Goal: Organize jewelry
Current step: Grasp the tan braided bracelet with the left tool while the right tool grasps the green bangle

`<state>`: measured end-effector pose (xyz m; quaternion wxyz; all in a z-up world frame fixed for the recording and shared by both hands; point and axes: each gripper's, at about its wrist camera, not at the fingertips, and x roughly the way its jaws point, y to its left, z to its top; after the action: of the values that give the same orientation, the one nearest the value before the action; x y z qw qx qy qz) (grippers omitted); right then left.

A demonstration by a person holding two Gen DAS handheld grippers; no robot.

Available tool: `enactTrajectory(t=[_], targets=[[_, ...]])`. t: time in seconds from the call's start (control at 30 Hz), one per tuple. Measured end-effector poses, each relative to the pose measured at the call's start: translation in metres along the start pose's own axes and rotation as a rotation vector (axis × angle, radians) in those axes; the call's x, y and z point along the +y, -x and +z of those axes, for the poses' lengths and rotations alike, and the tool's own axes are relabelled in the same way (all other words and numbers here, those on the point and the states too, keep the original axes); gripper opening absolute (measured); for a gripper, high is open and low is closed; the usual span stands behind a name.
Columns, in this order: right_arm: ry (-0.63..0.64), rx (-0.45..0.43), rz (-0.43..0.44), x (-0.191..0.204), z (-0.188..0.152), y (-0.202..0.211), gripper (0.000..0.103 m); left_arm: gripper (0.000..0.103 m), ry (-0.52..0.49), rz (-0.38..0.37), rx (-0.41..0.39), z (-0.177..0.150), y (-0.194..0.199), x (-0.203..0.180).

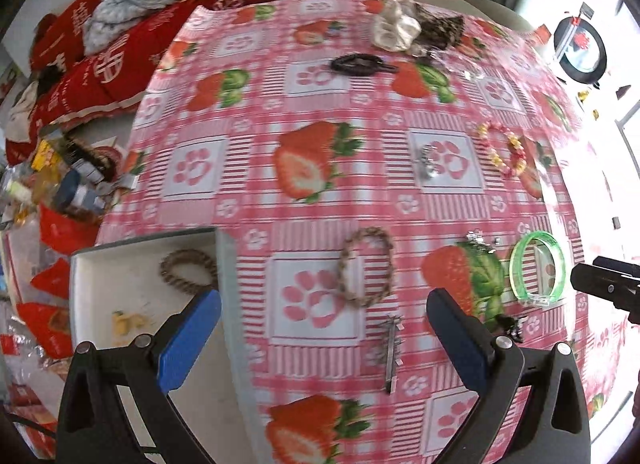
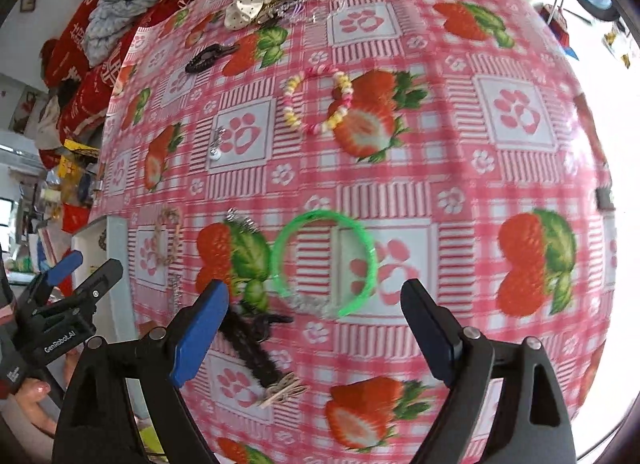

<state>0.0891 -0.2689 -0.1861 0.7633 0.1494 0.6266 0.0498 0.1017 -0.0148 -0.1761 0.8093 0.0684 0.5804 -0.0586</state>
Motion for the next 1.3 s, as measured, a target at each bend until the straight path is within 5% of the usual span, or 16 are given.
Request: enactTrajectory(t=[0.3, 0.6, 1.03, 1.3], targets=[[0.004, 0.061, -0.051, -0.018, 0.003, -0.014, 0.09, 0.092, -0.011, -0.003, 0.04, 0.004, -0.017, -0.02], [0.033, 0.073, -0.106, -0.025, 0.007, -0.03, 0.09, 0.065, -0.018, -0.008, 0.101, 0.008, -0.048, -0.034], [0.142, 0.069, -0.187, -0.009, 0.009, -0.048, 0.089, 0.054, -0.015, -0.026, 0.101, 0.009, -0.058, -0.041], [0.22, 0.057, -0.286, 0.017, 0.005, -0.062, 0.078, 0.037, -0.02, -0.052, 0.099, 0.007, -0.054, -0.047]])
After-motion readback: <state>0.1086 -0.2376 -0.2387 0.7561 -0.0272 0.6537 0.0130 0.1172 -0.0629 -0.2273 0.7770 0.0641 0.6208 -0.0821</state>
